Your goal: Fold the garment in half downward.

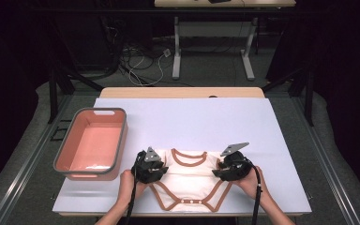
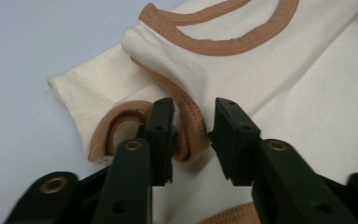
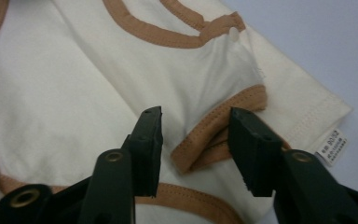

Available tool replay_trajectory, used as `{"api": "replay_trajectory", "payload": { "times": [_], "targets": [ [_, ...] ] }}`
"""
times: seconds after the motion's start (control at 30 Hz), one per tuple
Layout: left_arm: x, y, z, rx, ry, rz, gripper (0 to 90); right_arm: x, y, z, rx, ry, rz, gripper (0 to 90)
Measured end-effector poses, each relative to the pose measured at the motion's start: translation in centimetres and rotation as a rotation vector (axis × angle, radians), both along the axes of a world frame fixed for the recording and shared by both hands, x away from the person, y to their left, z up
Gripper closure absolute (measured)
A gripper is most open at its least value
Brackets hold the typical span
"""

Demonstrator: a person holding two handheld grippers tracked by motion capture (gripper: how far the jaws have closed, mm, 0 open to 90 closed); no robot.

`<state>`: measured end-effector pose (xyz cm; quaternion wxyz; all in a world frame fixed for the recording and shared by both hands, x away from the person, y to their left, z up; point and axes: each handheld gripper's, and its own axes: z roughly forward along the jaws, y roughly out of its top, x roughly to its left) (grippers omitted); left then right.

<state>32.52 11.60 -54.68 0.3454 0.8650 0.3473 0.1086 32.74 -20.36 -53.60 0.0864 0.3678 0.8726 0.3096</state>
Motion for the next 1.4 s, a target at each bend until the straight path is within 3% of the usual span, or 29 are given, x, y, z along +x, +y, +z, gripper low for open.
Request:
{"api": "replay_trajectory", "payload": {
  "times": [0.1,0.23,0.5,0.57,0.73,0.9,1.03,1.13,1.27,1.4],
  "targets": [
    [0.0,0.3,0.1,-0.001,0.002,0.013,54.8,0.0,0.1,0.1,0.013,0.003,0.001,44.0],
    [0.2,0.6,0.1,-0.049,0.016,0.011,41.8,0.0,-0.1,0.3,0.036,-0.003,0.006,34.7],
    [0.2,0.6,0.1,-0.069,0.006,-0.002,29.3,0.3,-0.5,0.7,0.065,-0.035,-0.026,30.5],
    [0.3,0.7,0.1,-0.103,0.007,-0.007,27.2,0.4,-0.5,0.7,0.075,-0.045,-0.032,29.1],
    [0.2,0.9,0.5,-0.114,-0.02,-0.002,20.1,0.4,-0.4,0.8,0.078,-0.064,-0.056,27.8],
    [0.6,1.0,0.8,-0.124,-0.036,0.018,20.3,0.6,-0.6,0.9,0.08,-0.11,-0.088,35.6],
    [1.0,0.7,0.8,-0.108,-0.046,0.03,23.5,0.8,-0.7,0.9,0.084,-0.136,-0.105,44.6],
    [1.2,0.5,0.8,-0.098,-0.061,0.033,33.2,0.9,-0.8,0.9,0.083,-0.152,-0.123,50.8],
    [1.3,0.1,0.7,-0.099,-0.072,0.043,39.8,1.1,-0.9,0.8,0.093,-0.178,-0.15,59.9],
    [1.4,0.0,0.6,-0.106,-0.098,0.049,49.5,1.4,-1.0,0.7,0.101,-0.17,-0.156,64.6]
  ]
}}
